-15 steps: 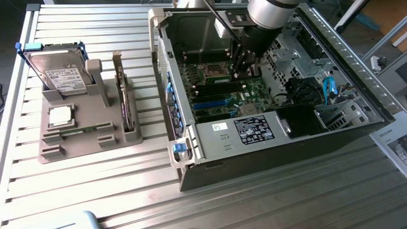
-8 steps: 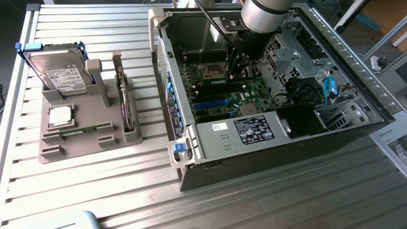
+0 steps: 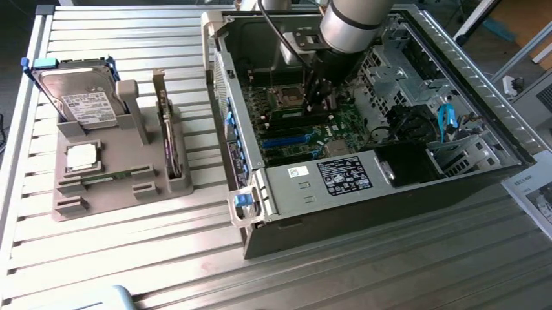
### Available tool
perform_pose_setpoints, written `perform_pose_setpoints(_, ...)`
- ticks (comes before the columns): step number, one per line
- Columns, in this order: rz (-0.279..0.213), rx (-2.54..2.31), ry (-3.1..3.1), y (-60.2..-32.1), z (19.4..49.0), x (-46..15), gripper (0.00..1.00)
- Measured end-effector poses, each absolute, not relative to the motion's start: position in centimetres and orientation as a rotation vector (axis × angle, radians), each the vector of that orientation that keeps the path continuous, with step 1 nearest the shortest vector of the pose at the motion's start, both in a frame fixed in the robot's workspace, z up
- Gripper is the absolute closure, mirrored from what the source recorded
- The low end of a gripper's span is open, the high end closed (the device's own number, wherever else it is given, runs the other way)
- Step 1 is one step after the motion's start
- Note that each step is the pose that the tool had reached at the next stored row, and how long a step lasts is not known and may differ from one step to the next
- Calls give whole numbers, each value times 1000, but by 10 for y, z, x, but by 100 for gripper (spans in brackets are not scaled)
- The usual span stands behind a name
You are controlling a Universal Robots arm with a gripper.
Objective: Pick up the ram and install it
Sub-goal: 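Insert the ram into the slot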
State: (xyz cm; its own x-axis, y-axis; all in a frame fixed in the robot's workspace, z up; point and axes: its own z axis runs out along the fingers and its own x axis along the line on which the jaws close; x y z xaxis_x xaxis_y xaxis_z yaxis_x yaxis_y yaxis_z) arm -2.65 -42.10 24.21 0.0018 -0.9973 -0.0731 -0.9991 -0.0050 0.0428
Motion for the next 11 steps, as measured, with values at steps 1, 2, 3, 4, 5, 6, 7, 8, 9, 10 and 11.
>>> perform_pose_setpoints(1,128,-2208,2201,-420,238,-27,86)
perform_pose_setpoints(2,128,-2208,2201,-420,234,-27,86)
perform_pose_setpoints(3,127,-2209,2201,-420,233,-27,86)
perform_pose_setpoints(4,122,-2211,2204,-420,233,-27,86)
perform_pose_setpoints(5,115,-2214,2207,-420,233,-27,86)
perform_pose_setpoints(6,115,-2214,2208,-420,233,-27,86)
perform_pose_setpoints(7,115,-2214,2208,-420,233,-27,86)
perform_pose_setpoints(8,116,-2214,2208,-420,233,-26,86)
perform_pose_setpoints(9,116,-2214,2207,-420,232,-26,86)
perform_pose_setpoints(10,116,-2214,2207,-420,232,-26,86)
perform_pose_setpoints(11,117,-2213,2207,-420,232,-26,86)
